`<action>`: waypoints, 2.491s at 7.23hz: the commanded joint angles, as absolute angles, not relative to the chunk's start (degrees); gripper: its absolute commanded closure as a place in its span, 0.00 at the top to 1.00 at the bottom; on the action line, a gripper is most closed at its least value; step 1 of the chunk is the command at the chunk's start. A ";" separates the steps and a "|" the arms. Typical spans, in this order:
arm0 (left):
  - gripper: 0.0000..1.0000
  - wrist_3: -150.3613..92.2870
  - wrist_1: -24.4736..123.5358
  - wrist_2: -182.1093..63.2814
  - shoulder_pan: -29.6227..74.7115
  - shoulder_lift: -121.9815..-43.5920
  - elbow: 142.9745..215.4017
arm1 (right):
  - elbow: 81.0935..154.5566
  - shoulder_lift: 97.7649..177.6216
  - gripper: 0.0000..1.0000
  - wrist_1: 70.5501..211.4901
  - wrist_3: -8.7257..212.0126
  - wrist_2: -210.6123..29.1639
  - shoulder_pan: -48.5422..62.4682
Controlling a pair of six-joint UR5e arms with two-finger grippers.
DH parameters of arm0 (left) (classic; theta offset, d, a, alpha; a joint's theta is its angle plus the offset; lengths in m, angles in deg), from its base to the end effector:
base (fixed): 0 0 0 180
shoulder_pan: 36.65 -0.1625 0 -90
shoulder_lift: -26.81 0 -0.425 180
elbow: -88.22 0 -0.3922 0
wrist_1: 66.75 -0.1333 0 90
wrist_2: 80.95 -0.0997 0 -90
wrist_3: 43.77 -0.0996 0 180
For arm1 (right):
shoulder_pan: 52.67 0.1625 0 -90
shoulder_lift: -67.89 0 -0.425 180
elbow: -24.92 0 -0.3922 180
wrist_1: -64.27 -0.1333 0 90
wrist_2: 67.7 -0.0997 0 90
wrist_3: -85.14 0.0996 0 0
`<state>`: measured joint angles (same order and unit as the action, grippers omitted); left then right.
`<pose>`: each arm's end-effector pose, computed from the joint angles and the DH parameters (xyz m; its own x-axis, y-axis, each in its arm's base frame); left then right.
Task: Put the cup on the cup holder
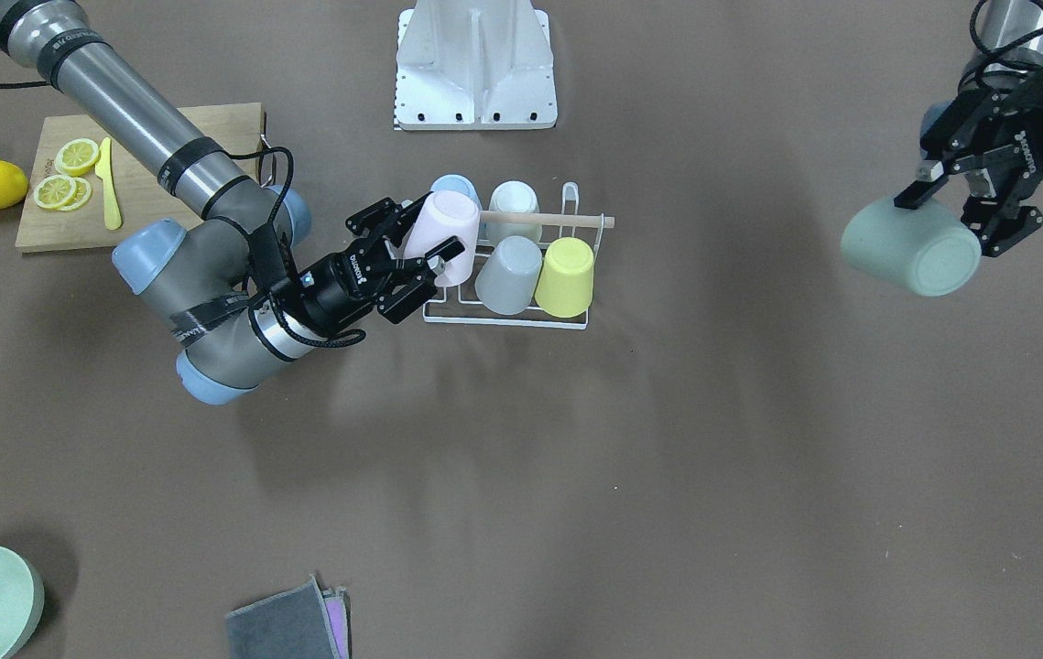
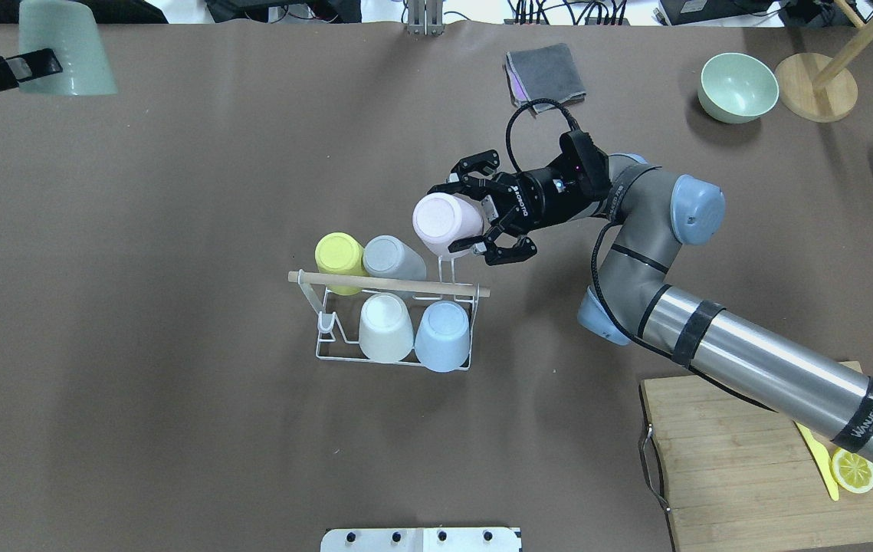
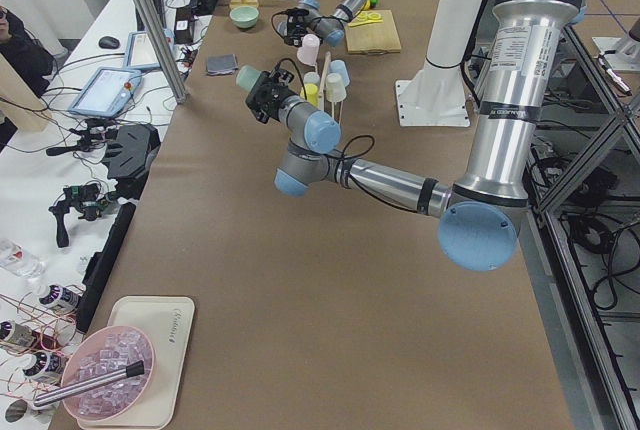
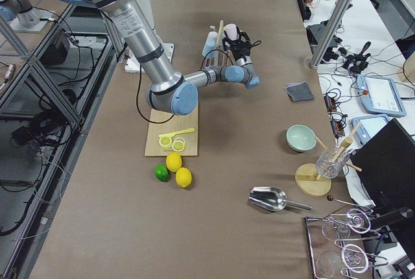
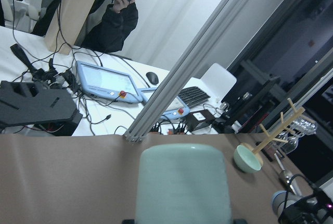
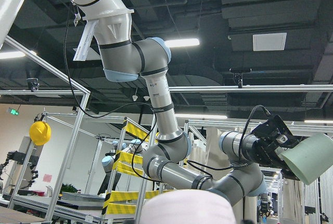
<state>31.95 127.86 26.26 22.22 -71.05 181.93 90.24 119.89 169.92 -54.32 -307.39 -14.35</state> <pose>0.1612 -0.4678 0.3734 -0.0532 0.5439 -0.8375 0.7156 0.6057 0.3479 -0.5341 -0.5280 0.3252 -0.1150 -0.9271 -0.3568 -0.9332 -0.0223 0.3587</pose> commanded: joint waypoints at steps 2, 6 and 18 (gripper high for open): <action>0.00 27.11 130.92 13.93 9.19 -71.88 181.91 | 90.40 120.44 0.28 169.92 -55.74 -307.47 -16.72; 0.00 13.89 130.65 -6.20 -7.71 -74.97 181.91 | 90.22 121.58 0.29 169.92 -56.45 -307.29 -16.81; 0.00 -2.55 130.48 -10.37 -21.87 -72.86 183.76 | 93.38 125.45 0.99 170.70 -40.86 -307.03 -7.07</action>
<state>-2.33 130.70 -9.58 -20.60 -72.74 184.04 92.71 124.94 170.26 -47.09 -307.42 -8.66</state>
